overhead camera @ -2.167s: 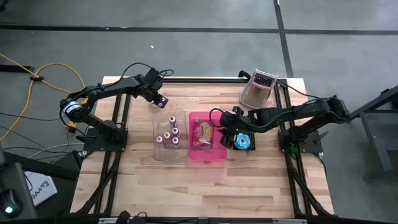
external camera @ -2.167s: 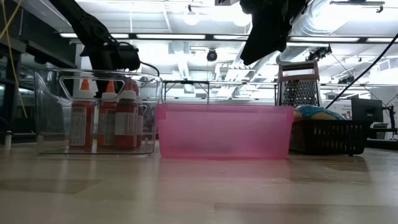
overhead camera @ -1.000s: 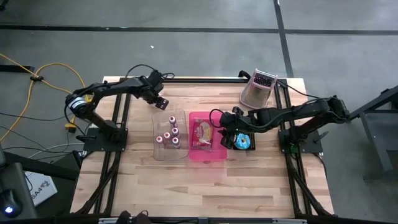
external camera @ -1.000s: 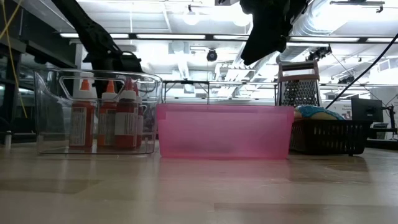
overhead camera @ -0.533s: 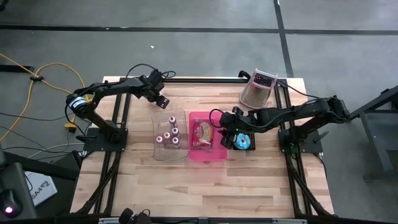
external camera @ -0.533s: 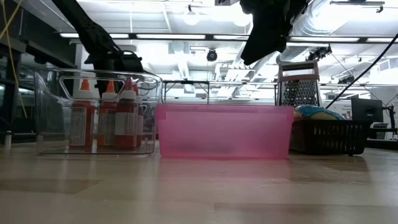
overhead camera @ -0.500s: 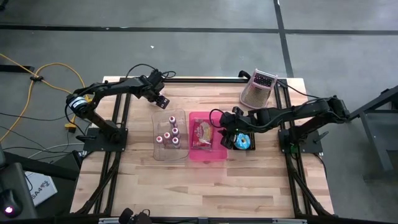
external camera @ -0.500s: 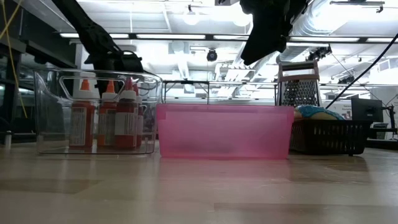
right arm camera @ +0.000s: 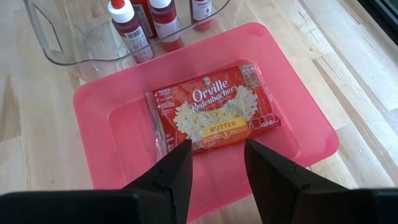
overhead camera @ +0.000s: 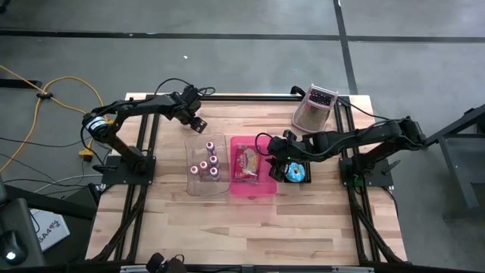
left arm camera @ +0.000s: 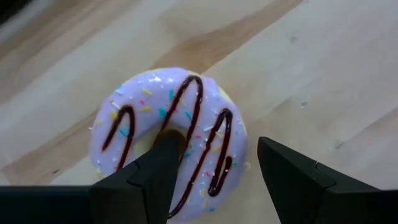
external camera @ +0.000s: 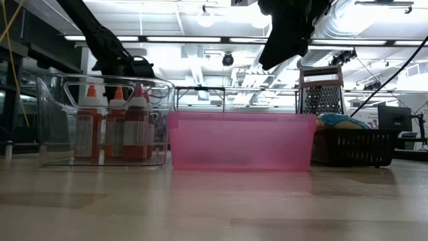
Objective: Pick & Place Food Item
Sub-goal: Put the violet donut into the black bin
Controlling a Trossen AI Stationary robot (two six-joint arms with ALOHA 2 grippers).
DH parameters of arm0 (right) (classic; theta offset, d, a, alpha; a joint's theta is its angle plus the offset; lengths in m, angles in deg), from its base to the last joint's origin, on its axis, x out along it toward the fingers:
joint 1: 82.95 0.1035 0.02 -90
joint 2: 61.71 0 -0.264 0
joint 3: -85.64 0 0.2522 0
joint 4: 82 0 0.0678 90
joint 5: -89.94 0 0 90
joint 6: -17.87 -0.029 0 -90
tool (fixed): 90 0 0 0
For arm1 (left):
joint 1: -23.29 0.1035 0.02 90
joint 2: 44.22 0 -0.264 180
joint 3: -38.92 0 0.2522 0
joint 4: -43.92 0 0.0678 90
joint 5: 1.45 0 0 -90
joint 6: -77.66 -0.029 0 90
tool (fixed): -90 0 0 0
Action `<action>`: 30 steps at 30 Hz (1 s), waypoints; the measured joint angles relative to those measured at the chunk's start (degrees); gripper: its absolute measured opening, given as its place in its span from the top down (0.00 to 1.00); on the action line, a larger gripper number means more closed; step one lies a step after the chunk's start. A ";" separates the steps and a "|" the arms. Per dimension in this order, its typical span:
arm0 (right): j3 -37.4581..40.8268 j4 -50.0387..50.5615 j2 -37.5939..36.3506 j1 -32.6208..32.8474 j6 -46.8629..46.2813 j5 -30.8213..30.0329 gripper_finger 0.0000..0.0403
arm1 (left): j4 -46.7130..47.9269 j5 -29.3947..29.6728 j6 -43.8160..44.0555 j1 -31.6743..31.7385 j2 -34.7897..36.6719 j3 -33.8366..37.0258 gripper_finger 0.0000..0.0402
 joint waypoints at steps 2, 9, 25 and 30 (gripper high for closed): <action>0.00 0.04 0.00 0.00 0.02 0.00 0.67 | -0.08 -0.04 -0.55 0.00 -1.39 0.00 0.47; 0.00 0.93 0.00 0.00 -0.04 0.00 0.67 | -0.24 2.19 -1.07 -0.02 -2.67 0.00 0.47; -0.01 0.92 0.02 0.00 -0.20 0.00 0.67 | -0.46 2.49 -1.09 0.00 -2.61 0.00 0.54; -0.01 0.90 0.02 0.00 -0.20 0.00 0.67 | -0.46 2.58 -1.09 0.00 -2.61 0.00 0.60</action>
